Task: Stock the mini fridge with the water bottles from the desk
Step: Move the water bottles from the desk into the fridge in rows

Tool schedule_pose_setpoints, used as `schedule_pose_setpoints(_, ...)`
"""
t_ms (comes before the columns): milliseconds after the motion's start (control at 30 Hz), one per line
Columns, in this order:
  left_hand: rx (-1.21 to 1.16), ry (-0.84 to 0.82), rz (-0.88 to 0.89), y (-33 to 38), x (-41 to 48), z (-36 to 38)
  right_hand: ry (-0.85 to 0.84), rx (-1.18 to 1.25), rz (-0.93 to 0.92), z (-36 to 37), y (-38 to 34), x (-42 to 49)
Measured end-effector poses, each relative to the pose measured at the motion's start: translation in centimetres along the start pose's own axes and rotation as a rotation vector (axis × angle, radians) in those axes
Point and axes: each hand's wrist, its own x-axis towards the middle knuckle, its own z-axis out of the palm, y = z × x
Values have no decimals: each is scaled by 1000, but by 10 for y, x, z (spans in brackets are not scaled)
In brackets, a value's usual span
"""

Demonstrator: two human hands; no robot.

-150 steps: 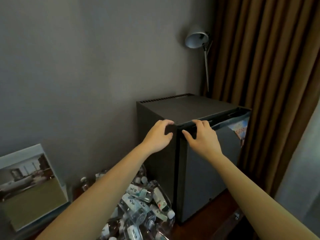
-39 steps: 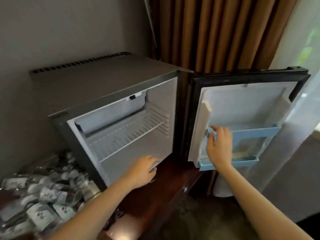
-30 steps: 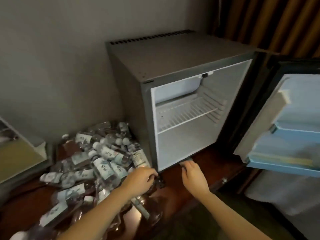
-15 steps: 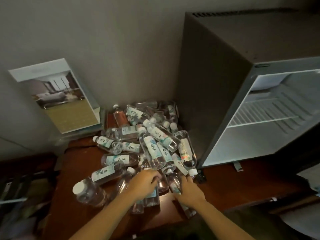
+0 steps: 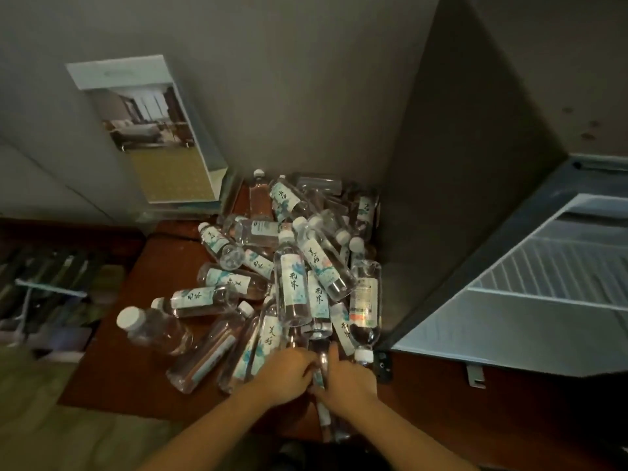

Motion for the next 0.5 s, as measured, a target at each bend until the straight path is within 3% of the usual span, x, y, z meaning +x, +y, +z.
schedule_pose_setpoints(267, -125, 59, -385, 16, -1, 24, -57, 214, -94, 1, 11, 3)
schedule_pose_setpoints(500, -323, -136, -400, 12, 6, 44, -89, 248, -146, 8, 17, 7)
